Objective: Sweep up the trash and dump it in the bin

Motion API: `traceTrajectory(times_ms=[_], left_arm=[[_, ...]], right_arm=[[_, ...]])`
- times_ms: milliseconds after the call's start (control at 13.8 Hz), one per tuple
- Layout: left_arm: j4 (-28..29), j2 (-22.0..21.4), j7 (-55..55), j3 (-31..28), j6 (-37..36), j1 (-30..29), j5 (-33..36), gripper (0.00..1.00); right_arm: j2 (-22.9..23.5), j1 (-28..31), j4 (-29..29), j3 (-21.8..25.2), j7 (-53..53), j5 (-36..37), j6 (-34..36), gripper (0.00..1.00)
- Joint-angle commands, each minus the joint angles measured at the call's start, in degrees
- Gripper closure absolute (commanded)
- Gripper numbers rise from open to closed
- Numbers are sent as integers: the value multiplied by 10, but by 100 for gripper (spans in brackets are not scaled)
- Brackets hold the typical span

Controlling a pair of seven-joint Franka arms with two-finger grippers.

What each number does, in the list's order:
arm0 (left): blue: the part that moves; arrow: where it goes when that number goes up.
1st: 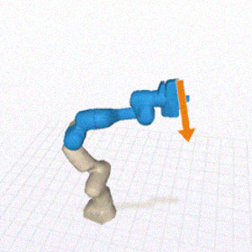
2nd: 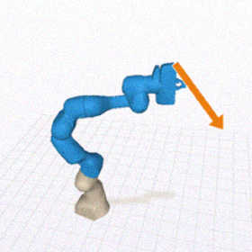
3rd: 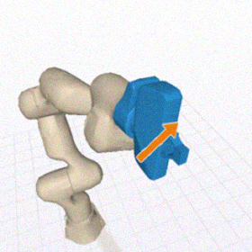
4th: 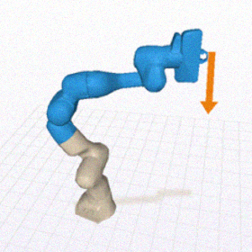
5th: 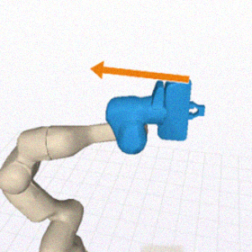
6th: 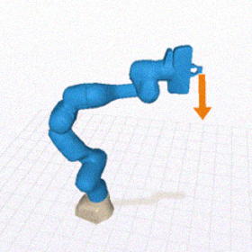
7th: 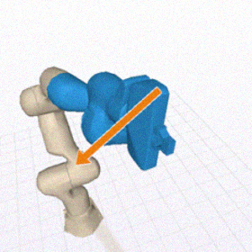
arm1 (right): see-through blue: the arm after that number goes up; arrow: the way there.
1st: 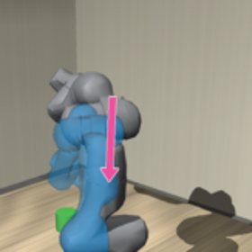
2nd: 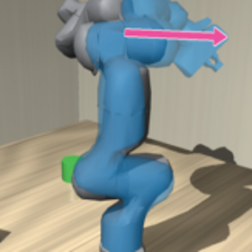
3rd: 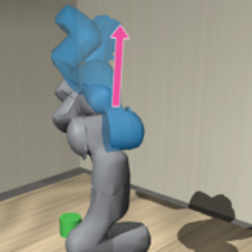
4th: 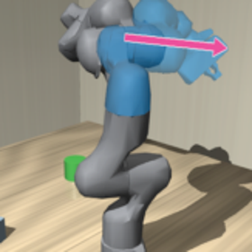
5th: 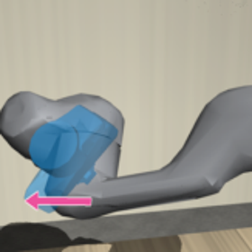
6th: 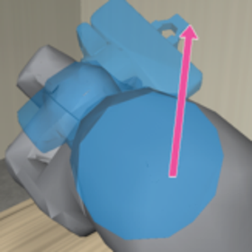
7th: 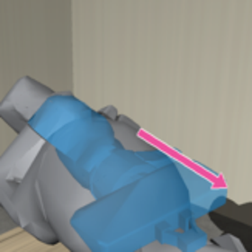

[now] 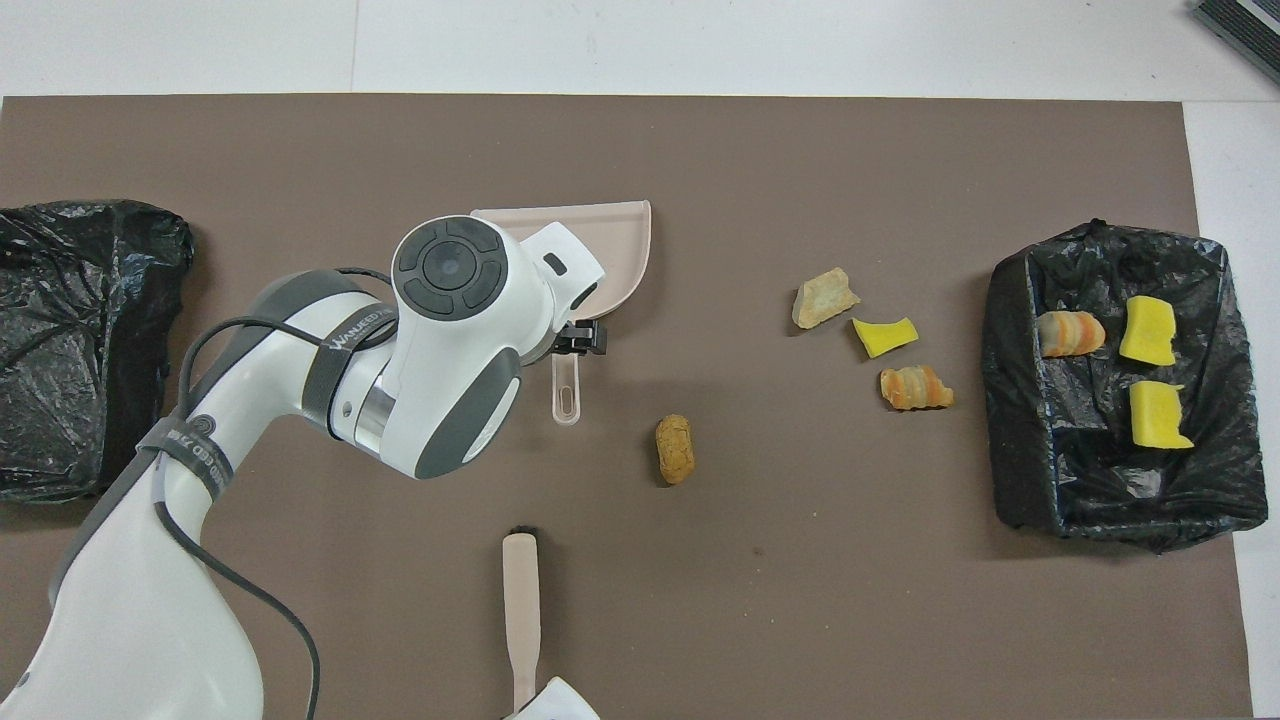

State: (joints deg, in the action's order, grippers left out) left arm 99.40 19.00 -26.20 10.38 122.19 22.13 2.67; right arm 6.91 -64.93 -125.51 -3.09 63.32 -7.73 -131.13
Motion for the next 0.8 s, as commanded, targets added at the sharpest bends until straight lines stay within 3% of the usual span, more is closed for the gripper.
traceTrajectory(times_ms=[0,73,218,509,581,654,726], left_arm=[[11,0,-14,-6,20,7,8,0],[11,5,-16,-6,20,8,8,0],[10,25,-40,-7,24,26,9,2],[10,28,-47,-7,23,27,9,9],[10,28,-47,-7,17,27,9,24],[8,28,-47,-7,9,27,9,63],[9,28,-46,-6,4,28,9,84]], right_arm=[[1,0,-3,2,-2,-11,-16,48],[2,0,0,2,-1,-11,-16,62],[7,3,8,2,3,-11,-15,100],[-8,24,14,4,6,-11,18,100],[-17,33,16,5,7,-11,36,100],[-27,41,16,6,8,-10,56,100],[-35,49,16,9,7,-9,75,100]])
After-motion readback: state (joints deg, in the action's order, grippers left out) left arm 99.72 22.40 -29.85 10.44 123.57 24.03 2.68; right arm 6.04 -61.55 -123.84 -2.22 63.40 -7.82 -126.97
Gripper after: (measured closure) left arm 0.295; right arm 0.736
